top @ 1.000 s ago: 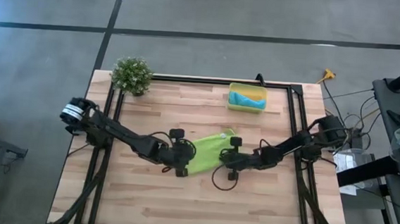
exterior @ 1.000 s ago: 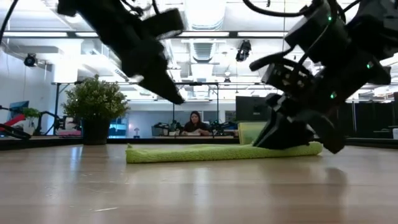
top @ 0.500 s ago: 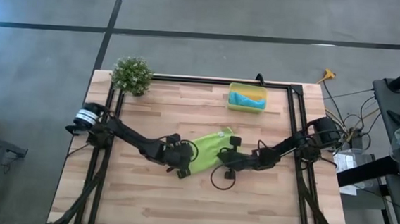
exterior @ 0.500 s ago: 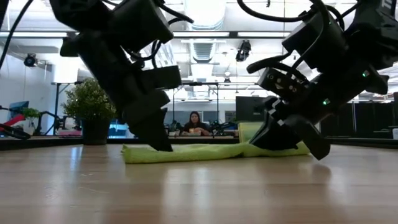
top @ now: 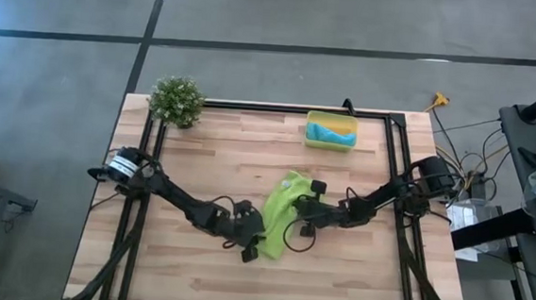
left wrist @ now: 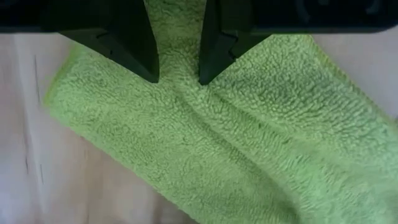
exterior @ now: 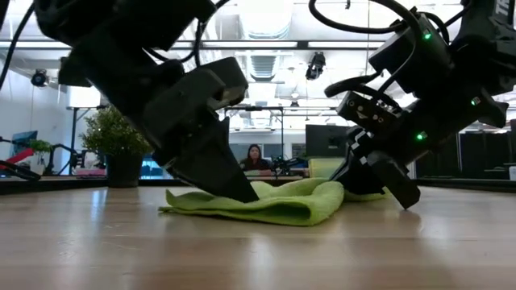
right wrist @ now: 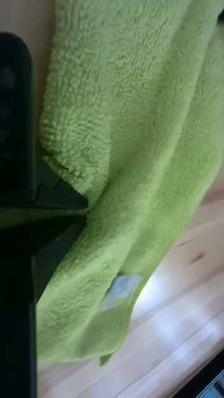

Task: Roll microfiber towels into tight, uniform cylinder then place into a basket
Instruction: Fold the green microfiber towel

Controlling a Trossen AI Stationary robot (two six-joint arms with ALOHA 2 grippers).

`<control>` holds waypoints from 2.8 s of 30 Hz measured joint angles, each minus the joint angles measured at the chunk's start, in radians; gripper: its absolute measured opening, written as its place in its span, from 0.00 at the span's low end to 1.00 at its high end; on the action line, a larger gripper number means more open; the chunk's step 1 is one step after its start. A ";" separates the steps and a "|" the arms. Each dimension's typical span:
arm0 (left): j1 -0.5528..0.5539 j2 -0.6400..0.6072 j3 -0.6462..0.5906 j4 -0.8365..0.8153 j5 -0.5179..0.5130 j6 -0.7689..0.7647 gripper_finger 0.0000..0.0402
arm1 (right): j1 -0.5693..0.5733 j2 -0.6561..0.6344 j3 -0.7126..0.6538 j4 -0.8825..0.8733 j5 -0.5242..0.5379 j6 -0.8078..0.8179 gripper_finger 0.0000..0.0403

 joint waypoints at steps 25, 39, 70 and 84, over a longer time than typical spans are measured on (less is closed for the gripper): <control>-0.085 0.106 0.013 0.217 -0.264 0.214 0.25 | 0.398 -0.142 -0.015 0.105 0.228 -0.469 0.07; -0.091 0.233 0.041 0.476 -0.243 0.171 0.25 | 0.472 -0.139 0.020 0.121 -0.147 -0.336 0.07; -0.097 0.234 0.052 0.482 -0.380 0.449 0.25 | 0.566 -0.141 0.080 -0.017 0.096 -0.357 0.16; -0.088 0.232 0.056 0.480 -0.350 0.474 0.25 | 0.543 0.049 0.193 0.000 0.152 -0.432 0.39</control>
